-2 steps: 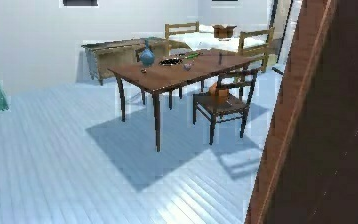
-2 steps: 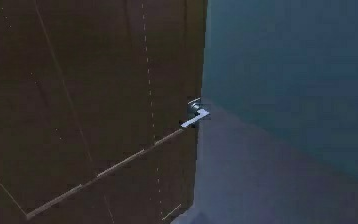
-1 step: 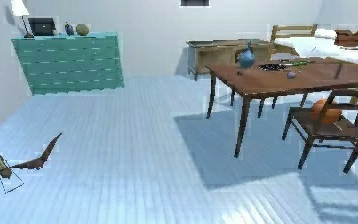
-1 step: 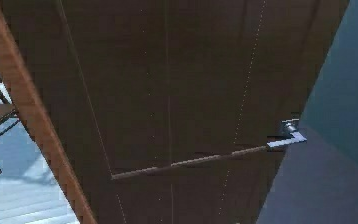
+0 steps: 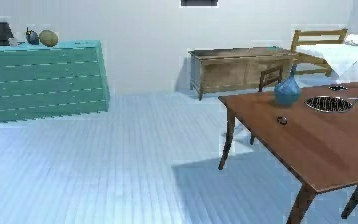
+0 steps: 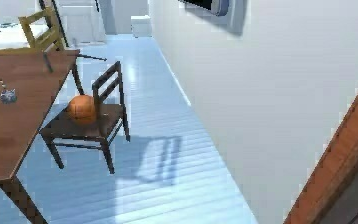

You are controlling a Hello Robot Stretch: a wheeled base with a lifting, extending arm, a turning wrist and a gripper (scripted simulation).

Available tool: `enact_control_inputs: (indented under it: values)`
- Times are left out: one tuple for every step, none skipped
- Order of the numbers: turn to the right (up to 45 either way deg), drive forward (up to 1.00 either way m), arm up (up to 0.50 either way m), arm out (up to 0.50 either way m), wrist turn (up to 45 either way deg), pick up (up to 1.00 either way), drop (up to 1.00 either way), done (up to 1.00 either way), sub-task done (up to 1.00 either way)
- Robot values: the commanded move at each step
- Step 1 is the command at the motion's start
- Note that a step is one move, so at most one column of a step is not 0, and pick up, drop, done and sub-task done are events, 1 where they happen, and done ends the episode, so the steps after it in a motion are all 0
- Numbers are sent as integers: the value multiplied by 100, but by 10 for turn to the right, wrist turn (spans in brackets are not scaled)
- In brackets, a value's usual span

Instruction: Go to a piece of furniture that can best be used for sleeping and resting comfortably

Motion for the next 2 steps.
enact_control_inputs:
  values:
    - [0, 100, 0, 0, 0, 0, 0, 0, 0]
    - [0, 65, 0, 0, 0, 0, 0, 0, 0]
